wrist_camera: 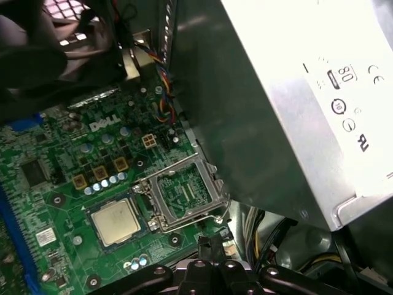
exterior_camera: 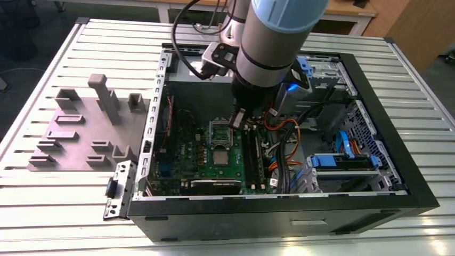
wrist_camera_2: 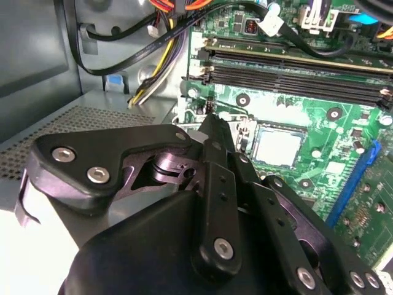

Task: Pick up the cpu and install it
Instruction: 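Place the cpu into insertion slot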

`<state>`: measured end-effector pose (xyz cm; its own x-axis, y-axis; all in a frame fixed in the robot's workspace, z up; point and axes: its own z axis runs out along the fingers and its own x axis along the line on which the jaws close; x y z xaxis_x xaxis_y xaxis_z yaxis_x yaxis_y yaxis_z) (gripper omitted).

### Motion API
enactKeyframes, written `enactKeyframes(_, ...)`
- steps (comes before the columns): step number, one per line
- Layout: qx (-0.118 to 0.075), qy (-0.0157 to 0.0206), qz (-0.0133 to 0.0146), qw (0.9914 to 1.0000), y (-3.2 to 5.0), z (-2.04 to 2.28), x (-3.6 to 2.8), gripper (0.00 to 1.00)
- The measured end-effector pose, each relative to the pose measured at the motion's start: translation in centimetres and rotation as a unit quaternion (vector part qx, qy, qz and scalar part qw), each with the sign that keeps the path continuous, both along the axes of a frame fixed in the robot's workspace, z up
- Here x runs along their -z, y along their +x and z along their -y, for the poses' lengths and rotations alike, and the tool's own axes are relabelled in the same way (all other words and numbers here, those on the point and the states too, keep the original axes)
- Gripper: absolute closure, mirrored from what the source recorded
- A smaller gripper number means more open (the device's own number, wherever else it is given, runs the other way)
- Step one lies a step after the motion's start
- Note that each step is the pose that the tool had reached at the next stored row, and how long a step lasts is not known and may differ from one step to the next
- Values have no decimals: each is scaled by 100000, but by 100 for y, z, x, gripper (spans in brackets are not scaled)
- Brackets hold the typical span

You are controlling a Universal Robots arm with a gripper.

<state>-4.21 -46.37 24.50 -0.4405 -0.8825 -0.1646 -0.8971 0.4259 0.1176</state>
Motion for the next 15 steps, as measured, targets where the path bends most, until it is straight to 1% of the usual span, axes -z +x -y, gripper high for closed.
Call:
enactKeyframes(1, 161, 175, -4, 100000, 2, 0, 14, 89)
enactKeyframes(2, 271, 446, -2, 99999, 5, 0, 23, 89)
enactKeyframes(4, 514, 1127, 1, 99992, 11, 0, 40, 89)
enactKeyframes(5, 665, 1363, -5, 99988, 12, 0, 46, 89)
enactKeyframes(6, 889, 1470, -14, 99985, 13, -1, 53, 89)
enactKeyframes(9, 1653, 1474, -34, 99975, 17, -1, 78, 89)
enactKeyframes(10, 2855, 1474, -15, 99948, 20, 0, 101, 89)
enactKeyframes(11, 3075, 1475, -15, 99942, 20, 0, 112, 89)
enactKeyframes(13, 2943, 1494, -55, 99945, 19, 0, 138, 89)
enactKeyframes(15, 2094, 1547, -79, 99966, 19, -1, 153, 89)
